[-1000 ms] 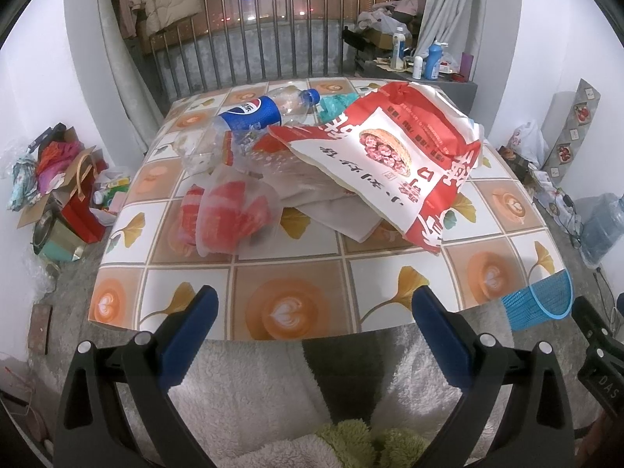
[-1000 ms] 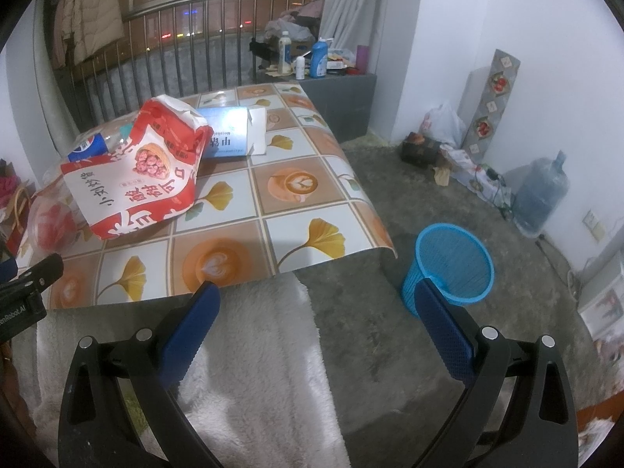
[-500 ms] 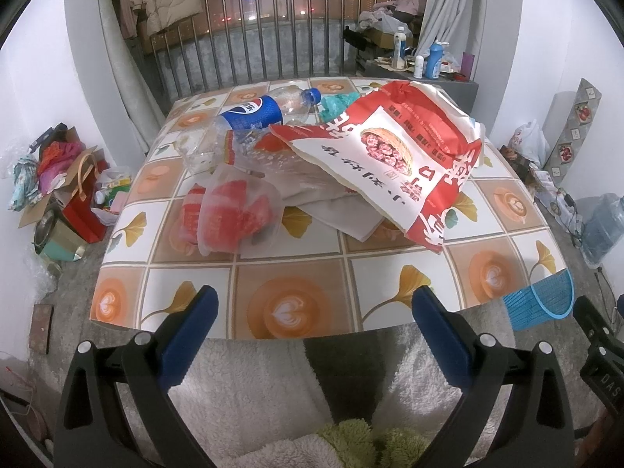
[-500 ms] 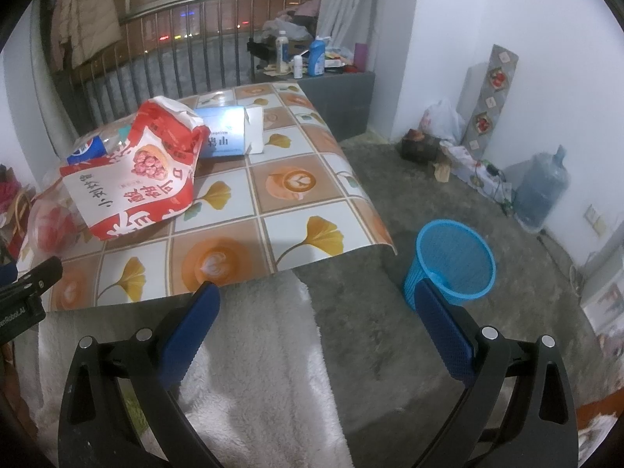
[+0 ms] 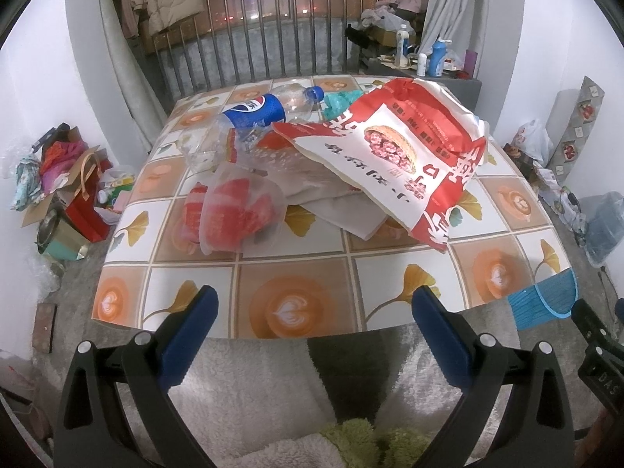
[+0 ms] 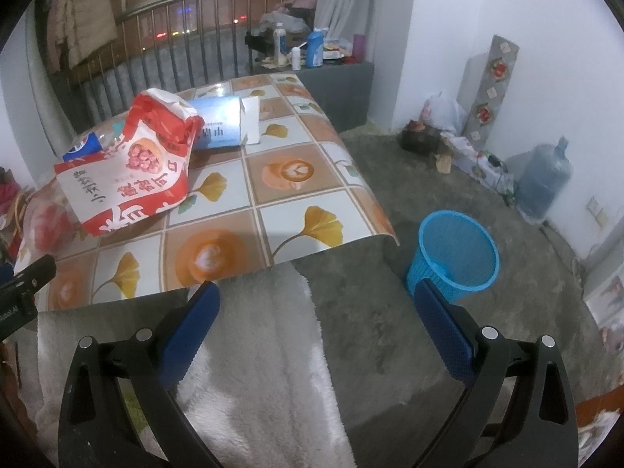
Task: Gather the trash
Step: 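Reach the right tool toward the red-and-white snack bag and close on it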
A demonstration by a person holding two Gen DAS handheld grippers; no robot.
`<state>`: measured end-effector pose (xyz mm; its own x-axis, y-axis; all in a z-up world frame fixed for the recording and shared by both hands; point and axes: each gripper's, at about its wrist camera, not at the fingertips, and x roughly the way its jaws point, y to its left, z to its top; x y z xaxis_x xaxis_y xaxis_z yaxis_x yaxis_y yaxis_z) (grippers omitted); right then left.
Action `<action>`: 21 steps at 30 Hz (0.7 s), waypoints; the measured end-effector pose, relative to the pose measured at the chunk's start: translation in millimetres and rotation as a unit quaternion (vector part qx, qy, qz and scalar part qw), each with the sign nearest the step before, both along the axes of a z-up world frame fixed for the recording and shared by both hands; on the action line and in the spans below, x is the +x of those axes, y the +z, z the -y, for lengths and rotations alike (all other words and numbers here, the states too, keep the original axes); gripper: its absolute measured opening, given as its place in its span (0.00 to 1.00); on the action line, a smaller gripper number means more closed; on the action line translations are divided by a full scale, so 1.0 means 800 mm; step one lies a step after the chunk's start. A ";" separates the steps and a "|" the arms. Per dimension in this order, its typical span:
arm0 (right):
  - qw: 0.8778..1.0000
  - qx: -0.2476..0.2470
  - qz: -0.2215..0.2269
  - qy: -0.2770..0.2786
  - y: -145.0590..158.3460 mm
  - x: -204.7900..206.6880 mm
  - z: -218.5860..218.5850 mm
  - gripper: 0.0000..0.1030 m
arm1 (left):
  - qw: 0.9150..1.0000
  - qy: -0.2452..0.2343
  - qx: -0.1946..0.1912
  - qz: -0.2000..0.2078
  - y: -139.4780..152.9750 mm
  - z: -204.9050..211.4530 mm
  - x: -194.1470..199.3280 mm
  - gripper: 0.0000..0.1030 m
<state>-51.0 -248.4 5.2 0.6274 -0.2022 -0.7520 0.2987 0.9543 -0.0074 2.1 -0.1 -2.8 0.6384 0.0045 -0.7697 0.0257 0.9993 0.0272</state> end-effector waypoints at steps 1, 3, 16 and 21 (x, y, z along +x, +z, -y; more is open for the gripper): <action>1.000 0.002 -0.001 0.000 -0.001 0.001 0.001 0.92 | 1.000 0.001 0.000 -0.001 0.000 -0.001 0.001 0.95; 1.000 0.015 -0.013 0.006 -0.005 0.008 0.003 0.92 | 1.000 0.000 0.002 -0.003 -0.001 -0.004 0.001 0.95; 0.998 0.031 -0.016 0.049 -0.008 0.072 -0.008 0.92 | 0.999 -0.029 -0.006 -0.014 0.000 -0.054 0.026 0.95; 0.995 0.060 0.013 0.082 -0.003 0.091 -0.009 0.92 | 0.994 -0.072 -0.076 -0.004 0.006 -0.074 0.034 0.95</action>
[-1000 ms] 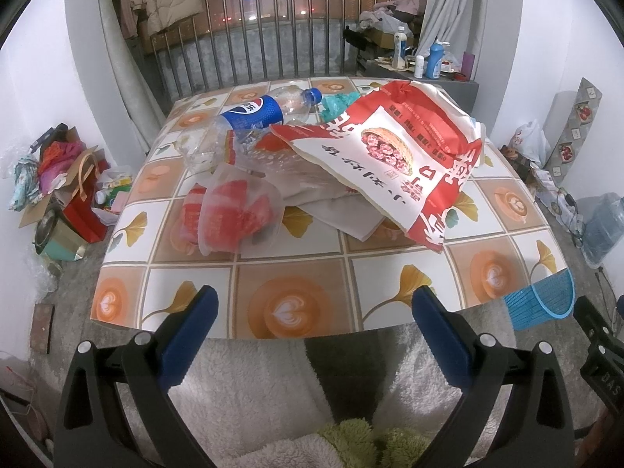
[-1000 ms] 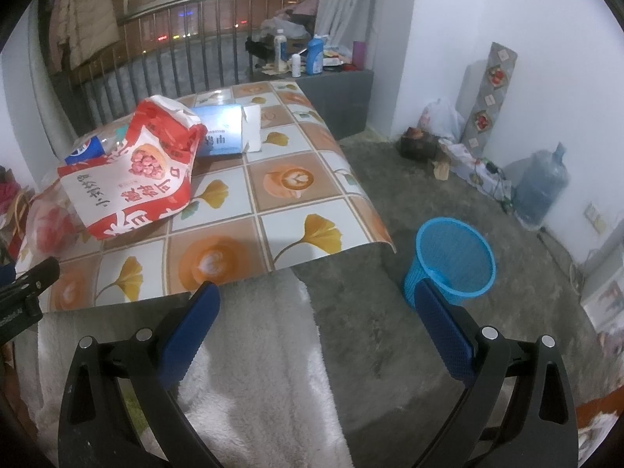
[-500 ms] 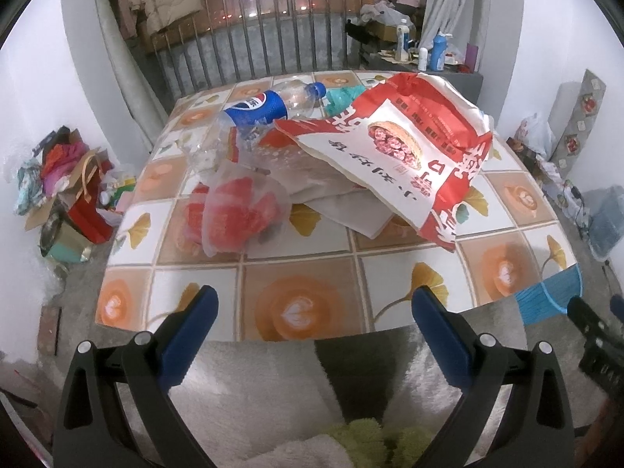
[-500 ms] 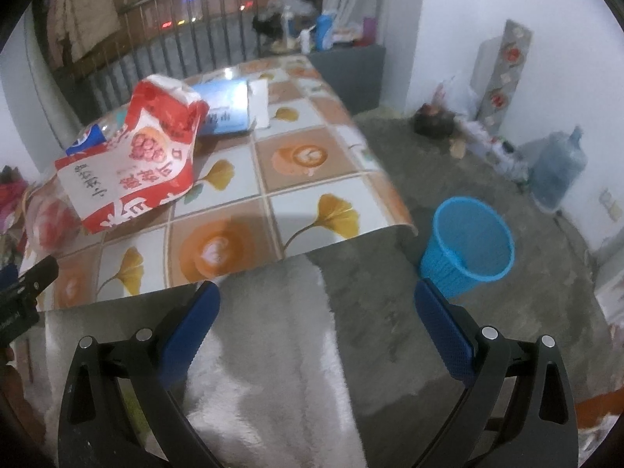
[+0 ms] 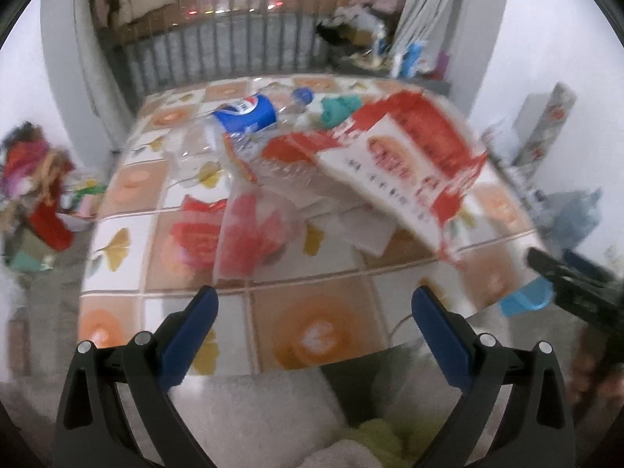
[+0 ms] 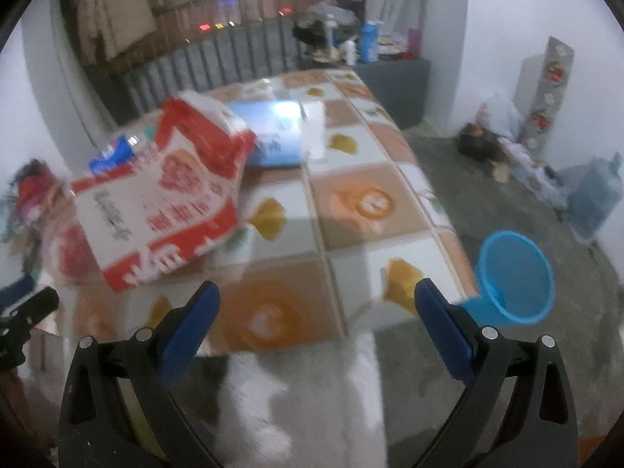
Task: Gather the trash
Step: 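Reach the right tool toward the red-and-white snack bag and close on it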
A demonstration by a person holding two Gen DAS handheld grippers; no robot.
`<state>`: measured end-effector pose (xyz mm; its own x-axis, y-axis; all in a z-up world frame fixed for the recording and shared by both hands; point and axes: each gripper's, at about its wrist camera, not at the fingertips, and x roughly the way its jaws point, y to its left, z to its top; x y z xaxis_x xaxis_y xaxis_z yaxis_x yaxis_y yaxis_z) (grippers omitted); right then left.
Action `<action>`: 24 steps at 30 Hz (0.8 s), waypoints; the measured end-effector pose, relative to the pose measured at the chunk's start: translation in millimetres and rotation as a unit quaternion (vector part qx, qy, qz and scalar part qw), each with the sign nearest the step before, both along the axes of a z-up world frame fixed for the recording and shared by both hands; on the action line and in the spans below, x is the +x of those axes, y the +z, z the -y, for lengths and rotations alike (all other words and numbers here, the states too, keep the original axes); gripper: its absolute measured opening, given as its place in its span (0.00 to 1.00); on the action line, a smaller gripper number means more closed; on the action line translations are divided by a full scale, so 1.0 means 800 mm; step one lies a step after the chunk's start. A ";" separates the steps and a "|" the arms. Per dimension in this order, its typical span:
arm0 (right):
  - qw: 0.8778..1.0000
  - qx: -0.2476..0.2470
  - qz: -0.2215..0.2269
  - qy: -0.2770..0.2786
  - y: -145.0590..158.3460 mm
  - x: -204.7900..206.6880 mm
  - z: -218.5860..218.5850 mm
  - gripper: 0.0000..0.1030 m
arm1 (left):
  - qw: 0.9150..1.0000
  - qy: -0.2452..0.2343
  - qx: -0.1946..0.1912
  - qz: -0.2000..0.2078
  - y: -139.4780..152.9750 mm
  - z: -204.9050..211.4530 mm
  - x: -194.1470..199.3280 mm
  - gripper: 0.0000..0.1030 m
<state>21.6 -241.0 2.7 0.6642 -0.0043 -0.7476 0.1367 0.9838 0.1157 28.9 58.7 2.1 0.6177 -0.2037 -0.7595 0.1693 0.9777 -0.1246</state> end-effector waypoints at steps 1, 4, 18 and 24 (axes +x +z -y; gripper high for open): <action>1.000 0.015 0.010 0.004 0.002 0.003 0.003 0.92 | 1.000 -0.006 -0.022 0.009 0.003 -0.007 -0.001 0.95; 0.996 0.076 0.034 0.010 0.006 0.015 0.016 0.92 | 0.997 -0.015 -0.074 0.026 0.012 -0.016 0.001 0.95; 0.956 0.287 -0.008 0.062 -0.051 0.136 0.023 0.52 | 0.988 -0.018 -0.150 -0.016 0.013 -0.013 0.039 0.95; 0.941 0.327 -0.013 0.087 -0.055 0.151 0.022 0.05 | 0.988 -0.012 -0.155 -0.007 0.016 -0.017 0.038 0.94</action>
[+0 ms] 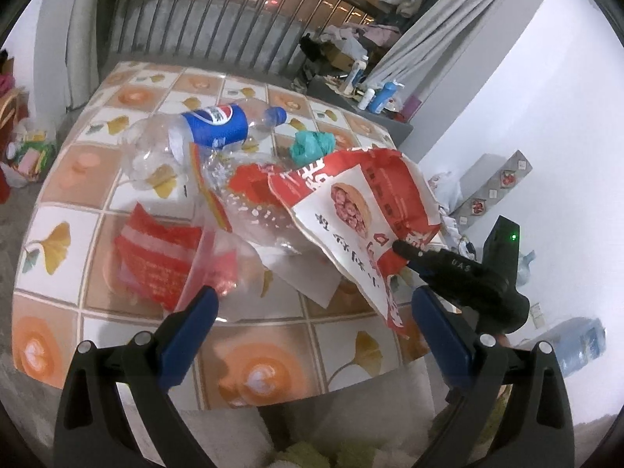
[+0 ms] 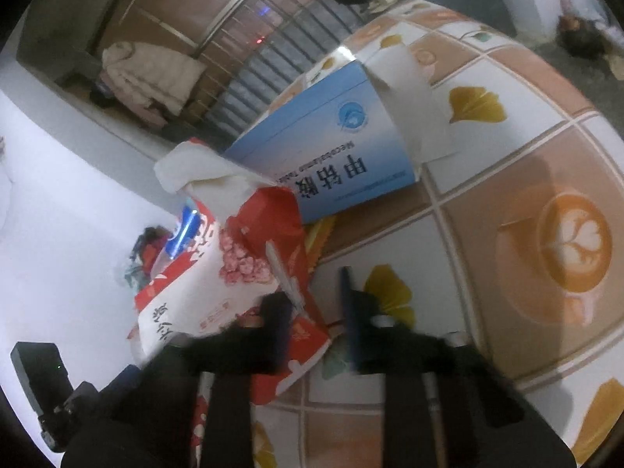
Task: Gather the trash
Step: 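Reach the right tool toward the red-and-white snack bag and close on it, then lift the snack bag with the right tool and carry it toward the wastebasket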
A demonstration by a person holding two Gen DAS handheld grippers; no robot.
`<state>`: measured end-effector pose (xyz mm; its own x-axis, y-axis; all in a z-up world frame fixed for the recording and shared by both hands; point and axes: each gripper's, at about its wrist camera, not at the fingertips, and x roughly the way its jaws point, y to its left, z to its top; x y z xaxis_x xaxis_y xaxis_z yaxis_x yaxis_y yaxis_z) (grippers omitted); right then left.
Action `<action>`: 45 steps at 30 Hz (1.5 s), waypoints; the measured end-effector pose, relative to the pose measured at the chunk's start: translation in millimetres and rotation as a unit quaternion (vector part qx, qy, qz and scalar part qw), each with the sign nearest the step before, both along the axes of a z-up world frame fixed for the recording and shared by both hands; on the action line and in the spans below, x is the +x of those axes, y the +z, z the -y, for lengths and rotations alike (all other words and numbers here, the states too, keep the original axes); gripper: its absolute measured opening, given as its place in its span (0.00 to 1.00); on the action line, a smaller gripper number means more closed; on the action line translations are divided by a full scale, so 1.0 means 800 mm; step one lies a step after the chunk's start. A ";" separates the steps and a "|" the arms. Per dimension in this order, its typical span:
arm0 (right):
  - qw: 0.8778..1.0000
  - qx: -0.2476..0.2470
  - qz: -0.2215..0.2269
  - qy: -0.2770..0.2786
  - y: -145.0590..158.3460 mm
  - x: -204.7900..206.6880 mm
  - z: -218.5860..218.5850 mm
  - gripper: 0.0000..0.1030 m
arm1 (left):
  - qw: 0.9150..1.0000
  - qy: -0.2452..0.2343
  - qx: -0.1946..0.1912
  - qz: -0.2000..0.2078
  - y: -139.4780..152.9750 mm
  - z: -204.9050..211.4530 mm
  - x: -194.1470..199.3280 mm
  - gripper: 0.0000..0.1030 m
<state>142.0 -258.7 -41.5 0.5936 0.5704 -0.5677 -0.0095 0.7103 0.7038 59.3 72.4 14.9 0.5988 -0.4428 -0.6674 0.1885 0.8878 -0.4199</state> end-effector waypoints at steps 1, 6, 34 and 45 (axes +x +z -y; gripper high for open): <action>1.000 0.005 0.006 0.004 0.003 -0.002 0.001 0.03 | 1.000 -0.001 0.003 0.007 0.002 0.001 -0.001 0.94; 0.999 0.012 0.051 0.010 0.021 -0.027 0.020 0.02 | 1.000 -0.005 0.003 0.021 0.008 0.005 -0.001 0.83; 0.998 0.022 0.003 -0.056 -0.021 -0.109 0.096 0.21 | 0.983 -0.165 0.076 -0.036 -0.081 0.174 0.013 0.39; 0.995 -0.074 0.002 -0.069 -0.016 -0.109 0.072 0.22 | 0.985 -0.156 0.069 -0.028 -0.082 0.171 0.015 0.39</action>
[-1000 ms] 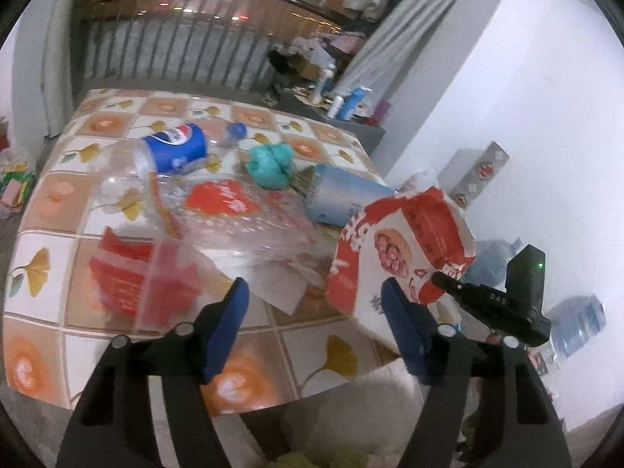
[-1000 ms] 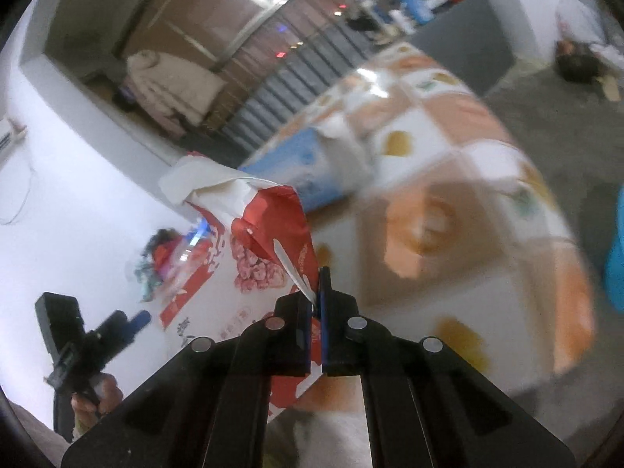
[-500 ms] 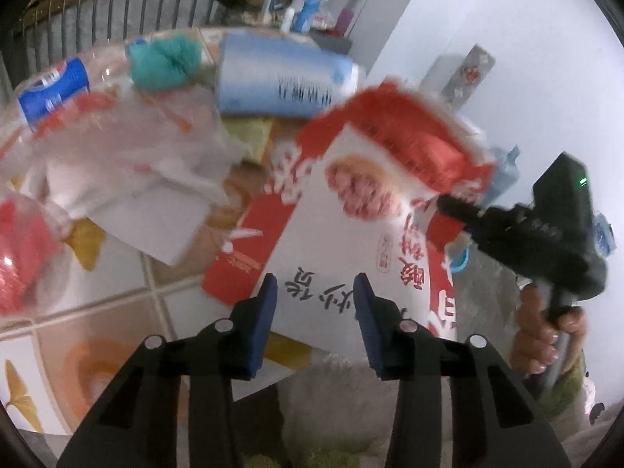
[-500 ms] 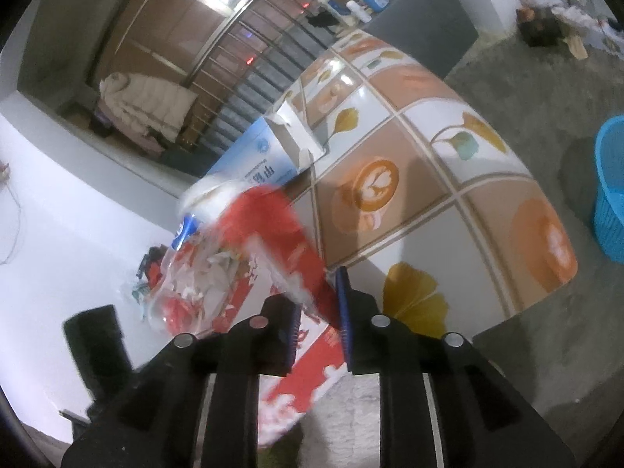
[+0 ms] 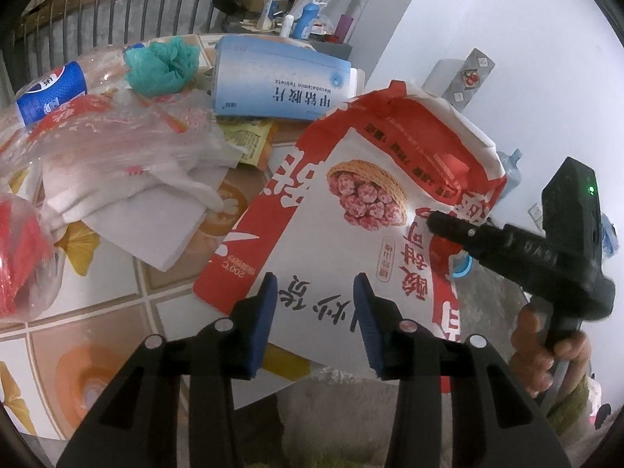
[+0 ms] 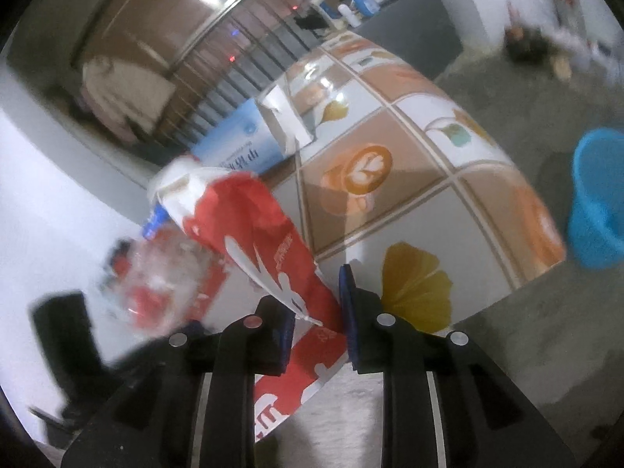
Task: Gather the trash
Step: 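Lift the snack bag with the right tool and carry it toward the wastebasket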
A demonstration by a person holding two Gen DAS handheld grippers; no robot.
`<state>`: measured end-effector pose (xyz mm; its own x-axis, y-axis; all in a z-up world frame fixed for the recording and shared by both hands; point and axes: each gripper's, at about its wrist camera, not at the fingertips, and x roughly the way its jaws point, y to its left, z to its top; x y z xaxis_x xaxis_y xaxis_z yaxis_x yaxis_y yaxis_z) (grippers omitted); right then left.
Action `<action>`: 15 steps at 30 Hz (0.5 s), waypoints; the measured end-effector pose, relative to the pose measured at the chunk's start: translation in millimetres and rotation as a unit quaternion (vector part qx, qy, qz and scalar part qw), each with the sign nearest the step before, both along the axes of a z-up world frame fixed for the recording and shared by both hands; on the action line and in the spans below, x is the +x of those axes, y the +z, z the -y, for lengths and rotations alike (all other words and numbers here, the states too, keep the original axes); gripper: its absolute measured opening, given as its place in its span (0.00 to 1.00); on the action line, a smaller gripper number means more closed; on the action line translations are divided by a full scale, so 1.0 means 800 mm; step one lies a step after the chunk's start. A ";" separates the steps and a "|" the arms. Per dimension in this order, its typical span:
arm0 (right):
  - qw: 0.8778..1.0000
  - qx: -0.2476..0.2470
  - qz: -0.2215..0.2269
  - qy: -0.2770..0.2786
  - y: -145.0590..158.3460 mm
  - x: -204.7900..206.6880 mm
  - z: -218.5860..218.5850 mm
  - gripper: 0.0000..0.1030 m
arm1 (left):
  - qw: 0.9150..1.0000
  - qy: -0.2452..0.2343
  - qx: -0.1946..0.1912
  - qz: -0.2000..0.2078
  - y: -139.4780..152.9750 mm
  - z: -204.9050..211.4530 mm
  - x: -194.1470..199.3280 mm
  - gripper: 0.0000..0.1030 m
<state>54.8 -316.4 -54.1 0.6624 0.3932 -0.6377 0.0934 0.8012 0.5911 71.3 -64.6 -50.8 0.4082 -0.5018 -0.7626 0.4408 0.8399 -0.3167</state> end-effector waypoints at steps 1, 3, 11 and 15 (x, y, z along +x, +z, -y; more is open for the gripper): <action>1.000 -0.015 0.001 -0.002 0.002 0.000 -0.005 0.22 | 1.000 0.001 -0.001 0.000 -0.001 -0.001 -0.002 0.39; 1.000 -0.010 0.003 -0.004 0.002 -0.001 -0.004 0.24 | 1.000 0.002 -0.003 0.001 -0.001 -0.003 -0.005 0.39; 1.000 0.021 0.013 -0.004 0.004 -0.010 0.011 0.02 | 0.998 0.023 -0.029 0.041 0.028 -0.032 -0.021 0.39; 0.999 0.024 0.026 -0.013 0.011 -0.018 0.025 0.02 | 0.994 0.053 -0.015 0.095 0.056 -0.058 -0.028 0.39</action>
